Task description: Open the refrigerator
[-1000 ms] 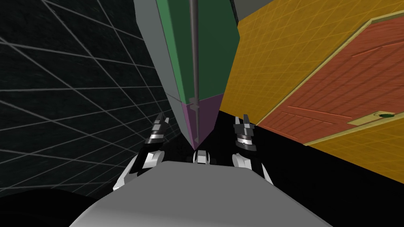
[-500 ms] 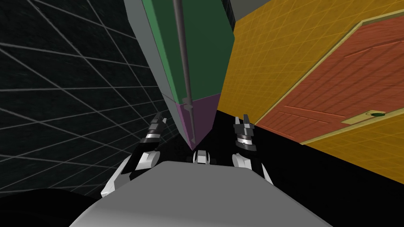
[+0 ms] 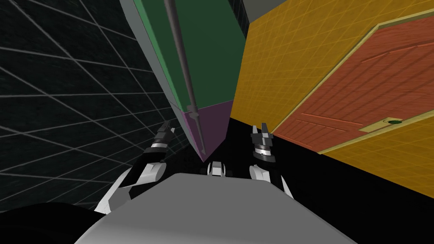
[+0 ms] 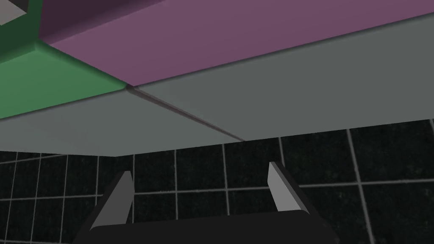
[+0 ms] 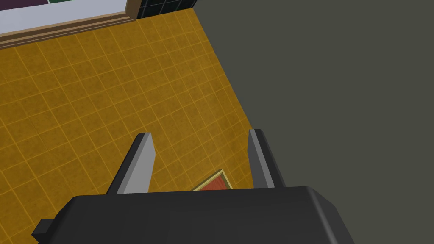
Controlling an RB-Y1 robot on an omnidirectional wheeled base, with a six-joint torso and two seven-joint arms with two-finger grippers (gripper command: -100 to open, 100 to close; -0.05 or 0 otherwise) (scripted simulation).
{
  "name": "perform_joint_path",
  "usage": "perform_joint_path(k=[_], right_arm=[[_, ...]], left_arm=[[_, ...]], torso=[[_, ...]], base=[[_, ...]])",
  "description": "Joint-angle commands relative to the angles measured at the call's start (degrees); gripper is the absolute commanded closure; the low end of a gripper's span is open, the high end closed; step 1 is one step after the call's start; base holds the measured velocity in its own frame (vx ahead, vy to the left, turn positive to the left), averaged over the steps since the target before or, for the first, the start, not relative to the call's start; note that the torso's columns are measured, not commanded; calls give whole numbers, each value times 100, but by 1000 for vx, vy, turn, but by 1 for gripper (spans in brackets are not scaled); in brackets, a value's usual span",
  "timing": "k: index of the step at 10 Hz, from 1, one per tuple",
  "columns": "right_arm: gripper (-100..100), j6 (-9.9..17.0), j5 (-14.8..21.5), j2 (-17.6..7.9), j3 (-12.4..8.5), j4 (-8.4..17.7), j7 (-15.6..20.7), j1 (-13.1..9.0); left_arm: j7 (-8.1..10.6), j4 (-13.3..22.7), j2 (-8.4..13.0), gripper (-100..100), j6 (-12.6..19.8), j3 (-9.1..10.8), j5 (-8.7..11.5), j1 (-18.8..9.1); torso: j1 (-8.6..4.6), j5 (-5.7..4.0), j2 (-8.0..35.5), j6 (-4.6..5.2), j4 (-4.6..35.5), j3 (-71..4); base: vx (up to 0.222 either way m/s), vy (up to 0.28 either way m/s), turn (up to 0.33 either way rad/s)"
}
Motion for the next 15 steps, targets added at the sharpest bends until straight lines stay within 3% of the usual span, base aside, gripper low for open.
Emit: perform_joint_path(k=[1,7,15], right_arm=[[0,0,0,0,0,0,0,0],[0,0,0,-1,-1,0,0,0],[0,0,0,0,0,0,0,0]], left_arm=[[24,-95,54,-100,453,247,68,109],[79,-122,306,-100,1333,769,218,273],[158,-317,956,-100,2645,1564,451,553]], torso=[[-1,0,3,0,0,1],[18,6,7,0,2,4],[5,1,6,0,2,4]], base=[[10,-125,-25],[22,-114,-23],[21,-129,-27]])
